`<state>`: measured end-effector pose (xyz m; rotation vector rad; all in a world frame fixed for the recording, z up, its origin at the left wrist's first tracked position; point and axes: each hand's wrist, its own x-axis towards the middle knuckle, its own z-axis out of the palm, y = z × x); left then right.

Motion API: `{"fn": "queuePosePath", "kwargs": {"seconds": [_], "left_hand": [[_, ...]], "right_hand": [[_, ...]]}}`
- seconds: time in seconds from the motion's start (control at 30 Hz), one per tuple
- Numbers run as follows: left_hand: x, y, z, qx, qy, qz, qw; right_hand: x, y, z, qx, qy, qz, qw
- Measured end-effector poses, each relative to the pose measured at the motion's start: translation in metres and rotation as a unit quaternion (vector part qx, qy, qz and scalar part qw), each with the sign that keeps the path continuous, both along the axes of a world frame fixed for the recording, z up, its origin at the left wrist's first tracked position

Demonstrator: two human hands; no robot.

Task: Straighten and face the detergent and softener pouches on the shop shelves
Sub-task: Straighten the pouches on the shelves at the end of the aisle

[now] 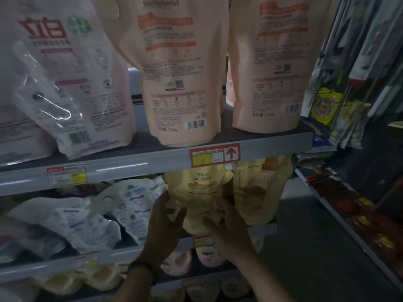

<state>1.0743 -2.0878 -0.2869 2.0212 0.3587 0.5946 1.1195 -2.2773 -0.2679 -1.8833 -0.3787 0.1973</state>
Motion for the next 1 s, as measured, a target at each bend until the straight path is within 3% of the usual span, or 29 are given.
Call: {"fn": "queuePosePath", "kwargs": {"seconds": [0.13,0.4,0.6,1.0], "left_hand": [[0.001,0.006,0.008,0.004,-0.003,-0.025,1.000],[0.018,0.013,0.014,0.079,0.020,0.034,0.996],[0.020,0.020,0.009,0.066,0.027,0.044,0.996],[0.018,0.017,0.007,0.039,-0.041,-0.005,0.998]], "right_hand": [[-0.003,0.008,0.005,0.007,0.004,0.006,1.000],[-0.004,0.011,0.010,-0.010,0.010,0.019,1.000],[-0.004,0.011,0.004,-0.003,0.006,0.026,1.000],[0.000,0.014,0.007,0.040,0.007,-0.017,0.999]]}}
